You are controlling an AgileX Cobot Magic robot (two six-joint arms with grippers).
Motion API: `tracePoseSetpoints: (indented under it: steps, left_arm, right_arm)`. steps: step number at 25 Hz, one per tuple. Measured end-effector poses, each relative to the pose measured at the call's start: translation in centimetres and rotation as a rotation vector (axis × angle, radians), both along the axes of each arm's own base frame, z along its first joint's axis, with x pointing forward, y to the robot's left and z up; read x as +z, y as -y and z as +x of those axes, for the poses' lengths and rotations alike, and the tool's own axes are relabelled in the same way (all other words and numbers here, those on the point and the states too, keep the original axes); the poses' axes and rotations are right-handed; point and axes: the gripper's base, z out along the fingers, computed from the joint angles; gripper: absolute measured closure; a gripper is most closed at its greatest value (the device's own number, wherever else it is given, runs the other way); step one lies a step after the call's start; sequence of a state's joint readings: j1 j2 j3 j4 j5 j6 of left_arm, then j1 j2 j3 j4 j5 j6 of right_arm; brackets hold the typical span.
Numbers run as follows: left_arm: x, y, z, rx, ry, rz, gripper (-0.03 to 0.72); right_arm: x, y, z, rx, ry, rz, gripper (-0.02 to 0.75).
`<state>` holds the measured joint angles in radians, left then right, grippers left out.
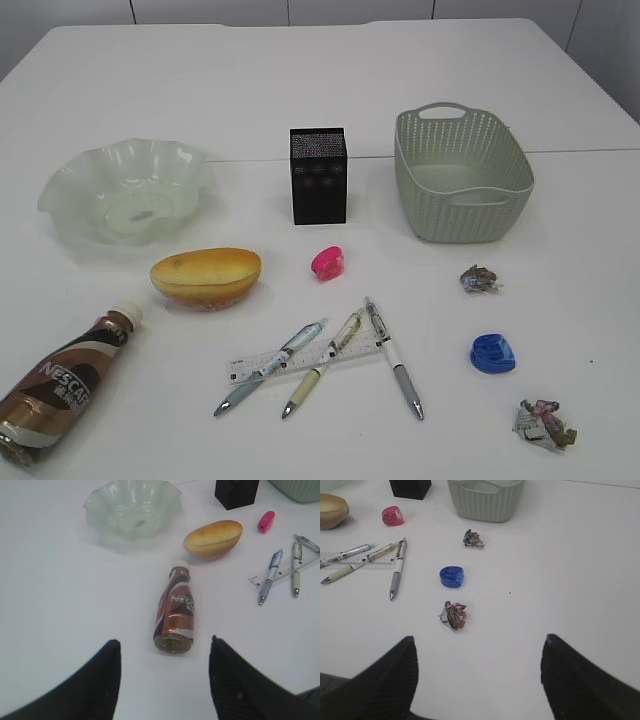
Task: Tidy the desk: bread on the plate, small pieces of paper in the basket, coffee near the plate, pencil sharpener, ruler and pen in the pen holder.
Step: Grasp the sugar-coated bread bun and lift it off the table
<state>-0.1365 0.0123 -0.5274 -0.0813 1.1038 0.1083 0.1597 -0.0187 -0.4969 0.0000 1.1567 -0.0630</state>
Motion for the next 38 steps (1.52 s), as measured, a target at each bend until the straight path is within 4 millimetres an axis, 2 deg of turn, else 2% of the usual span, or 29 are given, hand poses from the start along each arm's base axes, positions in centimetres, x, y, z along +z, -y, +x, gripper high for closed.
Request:
tracePoseSetpoints:
  steps: [38]
  left_arm:
    - [0.0, 0.03, -0.01, -0.002, 0.0, -0.003, 0.274]
  right_arm:
    - [0.0, 0.0, 0.0, 0.0, 0.0, 0.0, 0.174]
